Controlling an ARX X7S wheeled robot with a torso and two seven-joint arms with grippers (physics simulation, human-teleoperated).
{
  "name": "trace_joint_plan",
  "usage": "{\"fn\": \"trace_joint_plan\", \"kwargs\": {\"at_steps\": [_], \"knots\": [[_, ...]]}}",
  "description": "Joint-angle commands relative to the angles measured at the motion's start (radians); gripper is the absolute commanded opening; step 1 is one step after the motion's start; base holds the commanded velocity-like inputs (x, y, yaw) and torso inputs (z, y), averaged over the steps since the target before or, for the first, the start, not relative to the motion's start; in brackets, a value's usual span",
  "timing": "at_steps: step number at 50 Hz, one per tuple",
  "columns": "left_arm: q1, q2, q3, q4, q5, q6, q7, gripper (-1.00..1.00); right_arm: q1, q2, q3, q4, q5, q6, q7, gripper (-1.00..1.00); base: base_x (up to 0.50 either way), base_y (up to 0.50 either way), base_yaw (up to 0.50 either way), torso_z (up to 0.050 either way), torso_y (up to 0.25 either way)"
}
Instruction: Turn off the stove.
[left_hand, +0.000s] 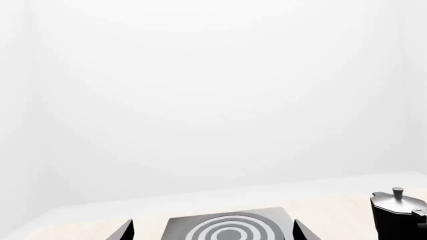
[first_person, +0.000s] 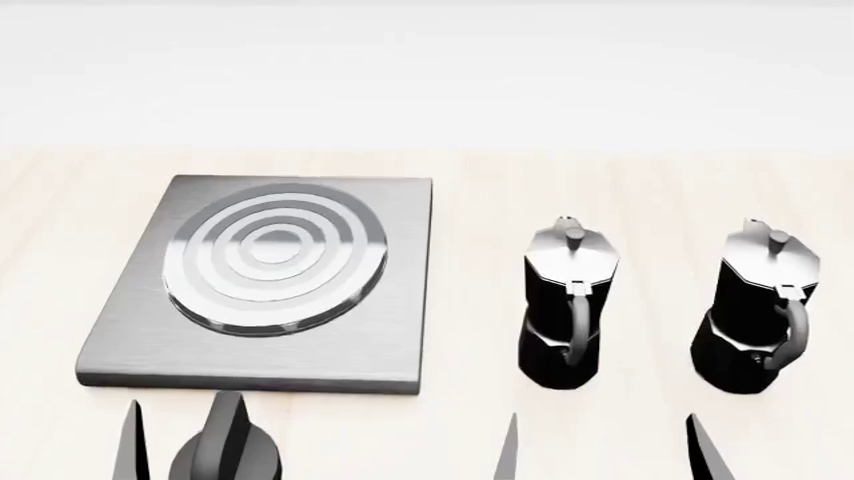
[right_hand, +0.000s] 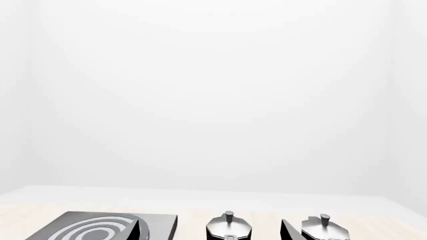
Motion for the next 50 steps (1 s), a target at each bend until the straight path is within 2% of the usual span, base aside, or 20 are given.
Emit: {"fn": "trace_joint_plan", "kwargs": {"at_steps": [1,21,50], "knots": [[0.001,-0.007,0.003,0.001,-0.004,0.002,-0.009,1.00,-0.001,0.010,-0.008,0.001,0.005,-0.004,0.012,1.00,0.14,0.00,0.00,0.000,0.000],[0.001,-0.021,0.023,-0.003,-0.008,0.006,-0.018,1.00,-0.006,0.026,-0.022,0.001,0.002,-0.023,0.033,1.00,0.03,0.00,0.00,0.000,0.000],[-0.006,-0.036,0.034,-0.009,-0.022,0.008,-0.033,1.00,-0.001,0.048,-0.039,0.007,0.010,-0.034,0.054,1.00,0.00,0.00,0.00,0.000,-0.080]]}}
